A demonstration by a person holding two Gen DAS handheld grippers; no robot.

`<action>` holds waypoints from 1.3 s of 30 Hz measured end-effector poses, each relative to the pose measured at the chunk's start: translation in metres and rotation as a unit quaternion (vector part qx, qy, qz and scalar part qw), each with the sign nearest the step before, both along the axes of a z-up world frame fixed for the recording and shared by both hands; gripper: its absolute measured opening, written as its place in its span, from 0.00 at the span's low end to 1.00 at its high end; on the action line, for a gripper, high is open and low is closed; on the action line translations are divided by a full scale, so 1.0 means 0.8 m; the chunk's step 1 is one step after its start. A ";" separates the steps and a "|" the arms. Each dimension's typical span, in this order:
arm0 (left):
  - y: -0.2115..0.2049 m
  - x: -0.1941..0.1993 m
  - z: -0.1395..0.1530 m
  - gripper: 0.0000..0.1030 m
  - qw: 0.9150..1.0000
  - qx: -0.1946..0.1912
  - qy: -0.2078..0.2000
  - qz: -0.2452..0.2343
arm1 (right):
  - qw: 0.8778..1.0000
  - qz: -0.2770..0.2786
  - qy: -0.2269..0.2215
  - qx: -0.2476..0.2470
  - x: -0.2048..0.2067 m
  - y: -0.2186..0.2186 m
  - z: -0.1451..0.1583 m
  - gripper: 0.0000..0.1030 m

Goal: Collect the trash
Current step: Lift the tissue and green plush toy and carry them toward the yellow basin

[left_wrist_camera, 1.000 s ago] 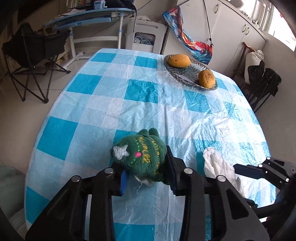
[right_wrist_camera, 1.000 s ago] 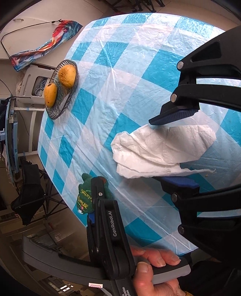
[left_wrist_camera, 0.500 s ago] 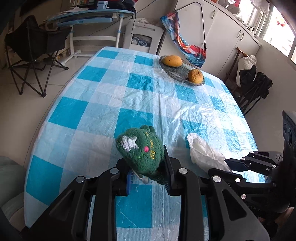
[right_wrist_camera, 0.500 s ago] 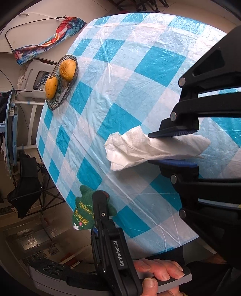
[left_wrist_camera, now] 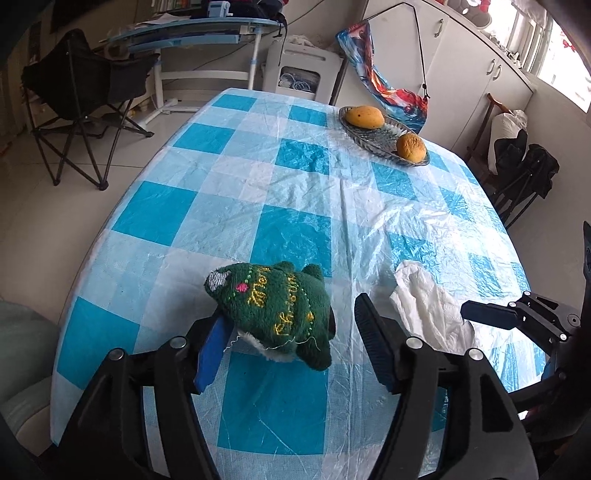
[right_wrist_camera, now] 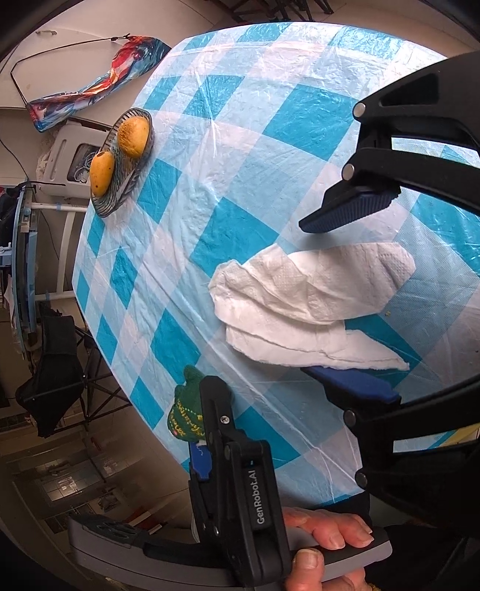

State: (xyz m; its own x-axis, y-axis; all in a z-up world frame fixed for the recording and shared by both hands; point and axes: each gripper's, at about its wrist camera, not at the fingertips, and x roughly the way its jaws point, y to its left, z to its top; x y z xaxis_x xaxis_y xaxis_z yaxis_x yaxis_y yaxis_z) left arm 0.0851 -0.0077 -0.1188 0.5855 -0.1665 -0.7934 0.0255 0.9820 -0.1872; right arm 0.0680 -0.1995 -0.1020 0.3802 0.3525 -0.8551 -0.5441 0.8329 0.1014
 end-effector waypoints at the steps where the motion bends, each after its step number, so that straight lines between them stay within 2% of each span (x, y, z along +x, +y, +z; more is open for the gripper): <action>1: -0.002 0.001 0.000 0.61 1.000 0.002 -0.001 -0.002 | 1.000 0.000 -0.001 -0.002 0.000 0.001 -0.001 0.66; 4: -0.009 0.000 -0.001 0.60 1.000 0.013 -0.005 -0.013 | 1.000 -0.002 -0.002 -0.001 0.001 0.001 -0.001 0.64; 6: -0.014 0.000 -0.001 0.48 0.999 0.020 -0.009 -0.024 | 1.000 -0.003 -0.005 -0.002 0.002 0.000 0.001 0.56; 8: -0.021 -0.001 0.000 0.44 0.999 0.025 -0.011 -0.038 | 1.000 -0.003 -0.005 -0.001 0.003 0.001 0.002 0.41; 11: -0.026 -0.004 0.003 0.40 0.998 0.021 -0.015 -0.050 | 1.000 0.001 -0.003 0.001 0.004 0.004 0.003 0.27; 20: -0.028 -0.024 0.029 0.40 0.998 0.016 -0.050 -0.046 | 1.000 0.000 -0.019 -0.003 -0.003 0.007 0.010 0.23; 30: -0.039 -0.065 0.050 0.40 0.994 0.046 -0.087 -0.055 | 0.998 -0.033 -0.009 0.048 -0.012 -0.016 0.021 0.22; 39: -0.031 -0.112 0.050 0.40 0.994 0.036 -0.087 -0.052 | 0.997 -0.030 -0.015 0.075 -0.037 -0.020 0.040 0.22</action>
